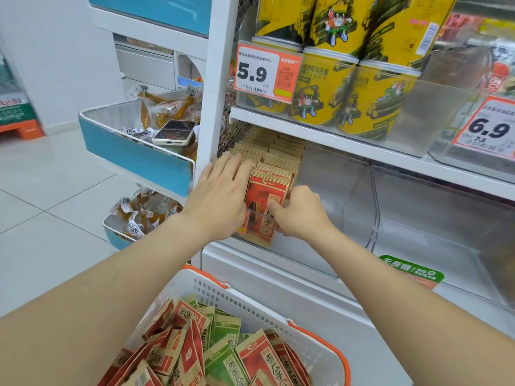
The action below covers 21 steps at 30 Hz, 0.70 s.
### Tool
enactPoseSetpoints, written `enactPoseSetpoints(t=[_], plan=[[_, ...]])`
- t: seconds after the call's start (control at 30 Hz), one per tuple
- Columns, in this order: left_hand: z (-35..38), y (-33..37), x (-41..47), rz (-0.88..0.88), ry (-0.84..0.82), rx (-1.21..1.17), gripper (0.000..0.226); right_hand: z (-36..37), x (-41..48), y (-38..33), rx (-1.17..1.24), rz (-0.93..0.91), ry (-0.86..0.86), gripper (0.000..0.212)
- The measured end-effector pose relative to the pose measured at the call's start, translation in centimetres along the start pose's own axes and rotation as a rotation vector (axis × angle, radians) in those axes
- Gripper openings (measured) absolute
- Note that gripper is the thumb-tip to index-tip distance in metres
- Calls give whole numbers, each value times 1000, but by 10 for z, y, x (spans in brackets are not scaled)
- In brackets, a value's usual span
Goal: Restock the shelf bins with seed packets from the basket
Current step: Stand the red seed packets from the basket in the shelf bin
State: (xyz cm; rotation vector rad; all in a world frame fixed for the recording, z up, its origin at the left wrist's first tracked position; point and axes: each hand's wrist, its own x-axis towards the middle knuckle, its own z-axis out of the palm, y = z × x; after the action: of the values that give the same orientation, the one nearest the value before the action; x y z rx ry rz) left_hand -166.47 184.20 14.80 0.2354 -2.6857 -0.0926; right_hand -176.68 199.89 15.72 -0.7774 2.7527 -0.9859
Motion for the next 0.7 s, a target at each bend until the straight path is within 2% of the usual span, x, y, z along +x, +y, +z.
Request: enactPoseSetpoints(t=[0.1,0.23,0.37,0.43,0.5,0.53,0.6,0.63,0.7], plan=[[4,1,0,-1,-21,-18,78,-13,-3,-6,71,113,-147,23],[7,3,2,25,-26,-50,76,1,-8,-8,-55,49,-224,31],[10,4,2,28,-43,-85,76,-9,-7,-9,53,121,-302,40],[10,7,0,30,-43,-86,81,-13,-8,-7,91,161,-213,33],[9,11,-3,47,-18,-74,84,-10,-12,-5,67,149,-37,26],[9,14,-5,64,21,-58,81,-7,-15,-3,15,87,62,30],[7,19,-8,93,157,-8,59,-4,-23,-1,-134,-145,234,29],[6,22,-10,84,228,9,45,-5,-28,0,-174,-273,275,23],[4,26,-14,33,268,11,24,-7,-42,-2,-263,-451,228,10]])
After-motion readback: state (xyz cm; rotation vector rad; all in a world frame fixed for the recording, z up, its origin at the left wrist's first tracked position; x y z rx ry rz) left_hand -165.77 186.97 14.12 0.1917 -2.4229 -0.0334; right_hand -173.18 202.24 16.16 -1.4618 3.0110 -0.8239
